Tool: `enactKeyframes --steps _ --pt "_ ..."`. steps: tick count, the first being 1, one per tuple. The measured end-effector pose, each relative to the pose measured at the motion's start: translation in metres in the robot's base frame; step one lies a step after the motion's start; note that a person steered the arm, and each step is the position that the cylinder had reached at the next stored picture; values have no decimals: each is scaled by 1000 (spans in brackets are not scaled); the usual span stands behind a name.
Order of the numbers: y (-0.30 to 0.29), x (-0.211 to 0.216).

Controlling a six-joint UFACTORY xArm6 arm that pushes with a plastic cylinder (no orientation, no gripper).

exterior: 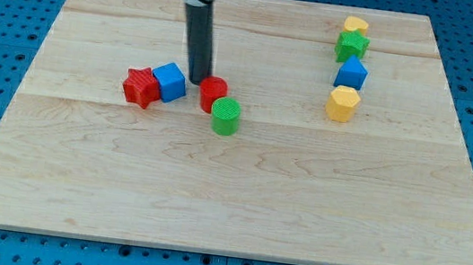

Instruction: Move the red circle towards the bottom of the yellow hexagon

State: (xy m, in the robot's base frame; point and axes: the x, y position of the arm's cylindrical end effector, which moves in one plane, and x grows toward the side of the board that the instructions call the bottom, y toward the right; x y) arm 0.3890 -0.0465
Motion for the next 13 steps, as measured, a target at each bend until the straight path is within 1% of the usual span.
enactKeyframes --steps 2,3,4,5,6,7,8,9,10,11,12,13 --pt "12 49" --pt "8 70" --pt "-12 108" --pt "3 107" --pt "3 81" --pt "31 78" --pt "75 78" --pt "68 94" --pt "48 125" --pt "56 140" --pt "55 122" --pt "90 115"
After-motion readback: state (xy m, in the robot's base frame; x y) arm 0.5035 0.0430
